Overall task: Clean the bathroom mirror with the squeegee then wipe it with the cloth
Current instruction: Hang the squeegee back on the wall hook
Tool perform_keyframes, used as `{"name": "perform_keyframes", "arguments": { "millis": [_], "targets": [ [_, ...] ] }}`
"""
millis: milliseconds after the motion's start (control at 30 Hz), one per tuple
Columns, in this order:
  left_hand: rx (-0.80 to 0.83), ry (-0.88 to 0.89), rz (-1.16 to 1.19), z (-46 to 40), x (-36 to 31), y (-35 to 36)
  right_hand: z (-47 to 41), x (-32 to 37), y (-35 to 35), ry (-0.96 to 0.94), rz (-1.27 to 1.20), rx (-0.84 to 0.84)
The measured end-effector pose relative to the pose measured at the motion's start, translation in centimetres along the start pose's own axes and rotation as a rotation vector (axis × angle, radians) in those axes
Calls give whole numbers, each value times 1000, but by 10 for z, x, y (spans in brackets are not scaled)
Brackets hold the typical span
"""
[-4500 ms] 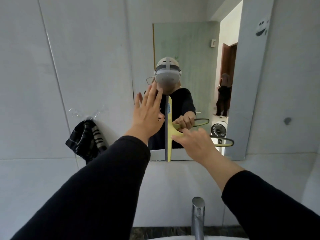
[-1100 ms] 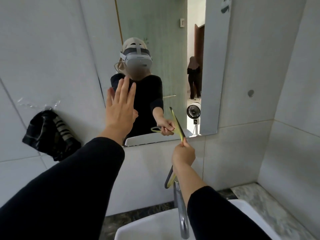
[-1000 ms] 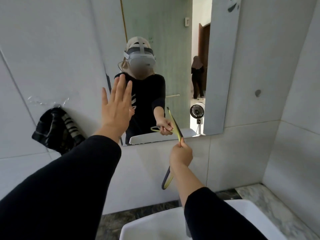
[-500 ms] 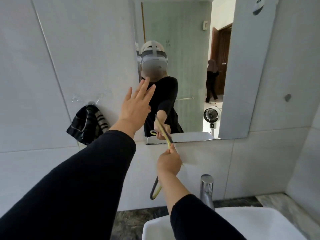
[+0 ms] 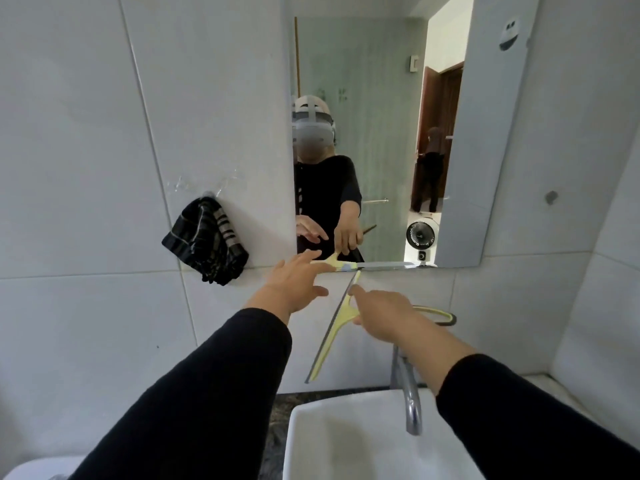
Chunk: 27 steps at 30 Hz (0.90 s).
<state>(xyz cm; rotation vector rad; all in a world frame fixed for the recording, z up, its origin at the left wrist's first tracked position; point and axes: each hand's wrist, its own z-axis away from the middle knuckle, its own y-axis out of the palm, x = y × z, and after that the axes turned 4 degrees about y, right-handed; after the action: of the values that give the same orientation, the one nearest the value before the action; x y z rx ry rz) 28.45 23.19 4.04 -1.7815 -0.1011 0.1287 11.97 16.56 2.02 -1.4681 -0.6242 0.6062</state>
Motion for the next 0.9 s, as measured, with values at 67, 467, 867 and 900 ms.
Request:
{"name": "perform_keyframes", "arguments": {
  "millis": [67,467,867,900],
  "targets": [
    [6,35,19,2,-15,9,12,-17,-6,-26,103,-77],
    [-367,174,-91,-37,-114,8,36,-125,-75,-246,404,-452],
    [-619,269,99,-133,-242,42,24,-244,-80,361,-704,-965],
    [-616,275,106,-140,-252,48,20,-257,-80,389,-722,-970]
  ]
}}
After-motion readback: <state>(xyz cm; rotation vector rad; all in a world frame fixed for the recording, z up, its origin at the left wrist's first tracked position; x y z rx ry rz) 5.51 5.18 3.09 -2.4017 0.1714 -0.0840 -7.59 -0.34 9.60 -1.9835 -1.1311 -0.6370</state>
